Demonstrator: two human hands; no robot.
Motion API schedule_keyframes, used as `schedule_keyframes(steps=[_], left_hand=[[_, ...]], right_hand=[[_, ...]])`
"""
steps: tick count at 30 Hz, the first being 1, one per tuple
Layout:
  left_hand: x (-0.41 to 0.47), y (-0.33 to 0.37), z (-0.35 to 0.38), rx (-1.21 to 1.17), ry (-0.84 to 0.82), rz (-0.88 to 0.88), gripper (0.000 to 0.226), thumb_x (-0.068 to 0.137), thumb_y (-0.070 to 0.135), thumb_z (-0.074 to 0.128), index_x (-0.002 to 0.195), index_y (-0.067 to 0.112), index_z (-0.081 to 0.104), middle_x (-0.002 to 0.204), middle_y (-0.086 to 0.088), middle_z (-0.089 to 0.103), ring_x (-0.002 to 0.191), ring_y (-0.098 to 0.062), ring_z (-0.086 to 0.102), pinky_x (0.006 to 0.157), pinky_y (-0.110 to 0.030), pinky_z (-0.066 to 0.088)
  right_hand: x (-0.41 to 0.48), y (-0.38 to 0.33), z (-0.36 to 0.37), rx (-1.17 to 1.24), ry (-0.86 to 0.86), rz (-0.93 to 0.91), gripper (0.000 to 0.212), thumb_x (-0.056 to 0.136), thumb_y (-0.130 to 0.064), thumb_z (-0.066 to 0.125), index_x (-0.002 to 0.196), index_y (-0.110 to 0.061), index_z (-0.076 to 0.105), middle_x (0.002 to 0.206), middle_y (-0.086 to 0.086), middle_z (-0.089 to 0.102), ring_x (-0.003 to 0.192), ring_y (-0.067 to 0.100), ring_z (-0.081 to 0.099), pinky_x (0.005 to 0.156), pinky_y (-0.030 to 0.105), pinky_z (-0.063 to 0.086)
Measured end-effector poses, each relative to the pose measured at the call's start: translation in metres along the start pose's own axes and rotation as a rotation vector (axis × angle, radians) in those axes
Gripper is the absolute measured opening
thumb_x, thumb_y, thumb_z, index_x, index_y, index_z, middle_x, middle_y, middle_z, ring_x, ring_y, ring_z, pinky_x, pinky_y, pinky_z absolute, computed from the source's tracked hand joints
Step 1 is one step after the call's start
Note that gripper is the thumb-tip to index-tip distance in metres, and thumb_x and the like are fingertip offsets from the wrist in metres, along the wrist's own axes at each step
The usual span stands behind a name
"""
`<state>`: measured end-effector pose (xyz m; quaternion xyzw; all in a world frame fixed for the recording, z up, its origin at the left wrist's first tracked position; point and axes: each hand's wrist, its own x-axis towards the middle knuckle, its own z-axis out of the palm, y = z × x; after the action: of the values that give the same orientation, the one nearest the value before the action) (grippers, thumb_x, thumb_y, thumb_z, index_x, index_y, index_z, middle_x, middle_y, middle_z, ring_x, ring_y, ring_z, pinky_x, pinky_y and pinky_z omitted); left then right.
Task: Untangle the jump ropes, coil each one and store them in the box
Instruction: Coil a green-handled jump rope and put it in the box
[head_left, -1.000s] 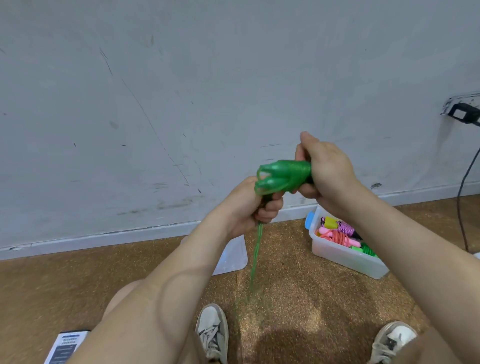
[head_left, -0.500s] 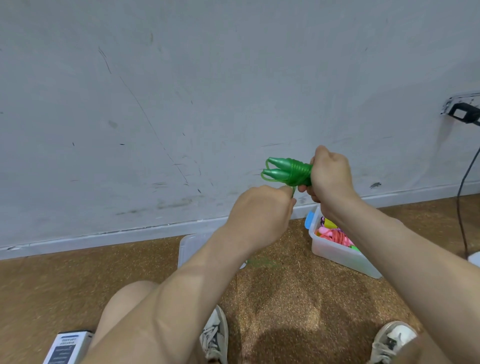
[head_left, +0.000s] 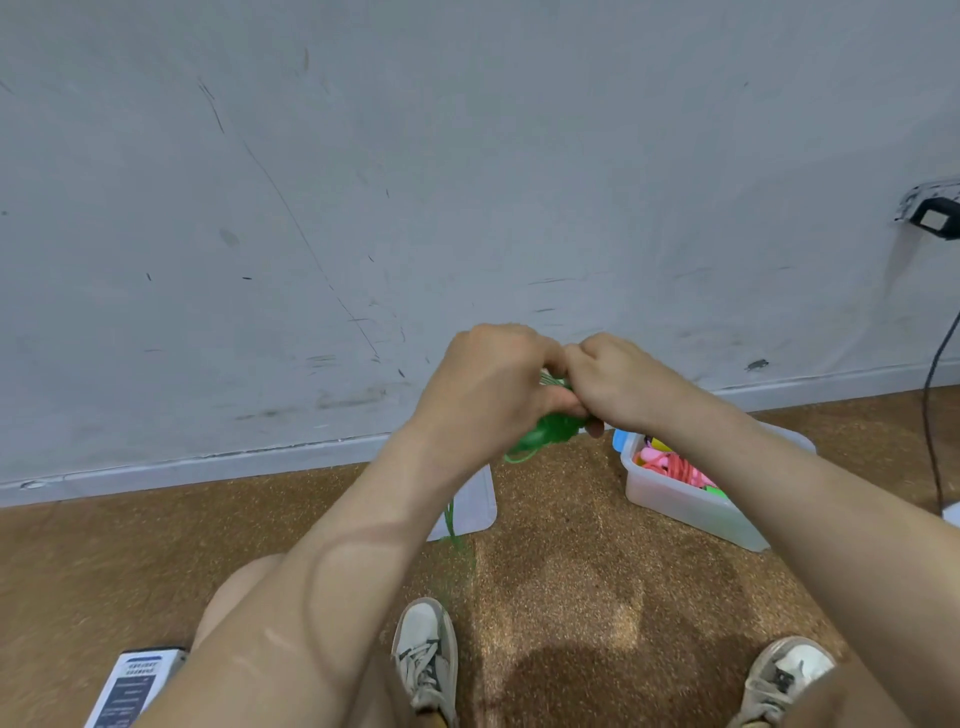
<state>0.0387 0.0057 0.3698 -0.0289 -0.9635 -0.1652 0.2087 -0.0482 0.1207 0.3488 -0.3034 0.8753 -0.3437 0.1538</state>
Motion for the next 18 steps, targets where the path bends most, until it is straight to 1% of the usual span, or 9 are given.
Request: schedule_keyframes(steps=[3,5,7,9,11,12,13,15,18], left_hand=[[0.002,-0.005,-0.004,-0.222,-0.179,-0.187,0.017,0.07,0.037,0.08,0.082,0.026,0.078,0.064,0.002,0.069,0.061,-0.012,0.054,0.06,-0.025,0.041],[0.003,-0.007,-0.005,-0.346,-0.213,-0.248,0.014,0.07,0.033,0.081,0.081,0.024,0.079,0.066,0.001,0.071,0.062,-0.01,0.056,0.061,-0.025,0.043],[0.004,-0.009,-0.007,-0.434,-0.25,-0.287,0.012,0.072,0.03,0.08,0.078,0.02,0.078,0.067,-0.003,0.07,0.059,-0.005,0.053,0.06,-0.022,0.042],[0.005,-0.014,-0.01,-0.567,-0.29,-0.35,0.01,0.075,0.024,0.078,0.07,0.016,0.075,0.056,-0.005,0.063,0.054,-0.007,0.047,0.056,-0.023,0.038],[0.004,-0.019,-0.011,-0.74,-0.331,-0.409,0.018,0.078,0.018,0.075,0.06,0.015,0.071,0.046,0.004,0.054,0.048,-0.007,0.039,0.05,-0.02,0.032],[0.004,-0.021,-0.01,-0.845,-0.352,-0.438,0.019,0.079,0.019,0.074,0.062,0.012,0.071,0.05,0.002,0.057,0.049,-0.01,0.043,0.05,-0.021,0.033],[0.004,-0.022,-0.009,-0.956,-0.374,-0.469,0.022,0.08,0.023,0.074,0.072,0.002,0.071,0.059,-0.005,0.065,0.056,-0.017,0.052,0.054,-0.026,0.037],[0.003,-0.02,-0.006,-1.131,-0.41,-0.516,0.051,0.081,0.03,0.071,0.1,-0.016,0.059,0.082,-0.023,0.07,0.078,-0.032,0.063,0.066,-0.036,0.046],[0.005,-0.015,-0.004,-1.197,-0.353,-0.572,0.052,0.075,0.028,0.069,0.111,-0.008,0.056,0.095,-0.028,0.068,0.088,-0.038,0.067,0.079,-0.041,0.055]], right_hand=[[-0.002,-0.004,-0.003,0.018,-0.057,-0.017,0.04,0.095,-0.02,0.035,0.058,-0.013,0.048,0.05,0.009,0.056,0.037,0.011,0.052,0.046,0.025,0.037],[-0.004,-0.005,-0.006,0.05,-0.068,-0.045,0.04,0.095,-0.02,0.036,0.057,-0.013,0.046,0.051,0.007,0.052,0.036,0.013,0.051,0.04,0.022,0.035],[-0.006,-0.005,-0.008,0.076,-0.069,-0.082,0.041,0.094,-0.019,0.037,0.055,-0.013,0.044,0.048,0.004,0.049,0.038,0.016,0.05,0.042,0.024,0.035],[-0.008,-0.007,-0.008,0.112,-0.079,-0.129,0.042,0.095,-0.02,0.038,0.055,-0.013,0.047,0.046,0.005,0.05,0.038,0.018,0.051,0.043,0.026,0.036],[-0.009,-0.011,-0.007,0.175,-0.08,-0.176,0.043,0.098,-0.019,0.038,0.057,-0.012,0.049,0.049,0.007,0.05,0.037,0.018,0.051,0.041,0.026,0.038],[-0.009,-0.013,-0.007,0.224,-0.064,-0.192,0.044,0.099,-0.019,0.038,0.057,-0.012,0.047,0.049,0.007,0.049,0.037,0.019,0.05,0.04,0.026,0.038],[-0.008,-0.015,-0.006,0.276,-0.036,-0.196,0.044,0.099,-0.02,0.038,0.056,-0.011,0.045,0.048,0.007,0.047,0.036,0.019,0.049,0.039,0.026,0.037],[-0.006,-0.016,-0.007,0.376,0.031,-0.175,0.045,0.1,-0.022,0.04,0.058,-0.006,0.046,0.047,0.008,0.045,0.037,0.02,0.047,0.039,0.025,0.035],[-0.004,-0.013,-0.006,0.499,0.067,-0.108,0.043,0.1,-0.025,0.045,0.071,0.006,0.054,0.049,0.012,0.044,0.035,0.017,0.044,0.037,0.02,0.031]])
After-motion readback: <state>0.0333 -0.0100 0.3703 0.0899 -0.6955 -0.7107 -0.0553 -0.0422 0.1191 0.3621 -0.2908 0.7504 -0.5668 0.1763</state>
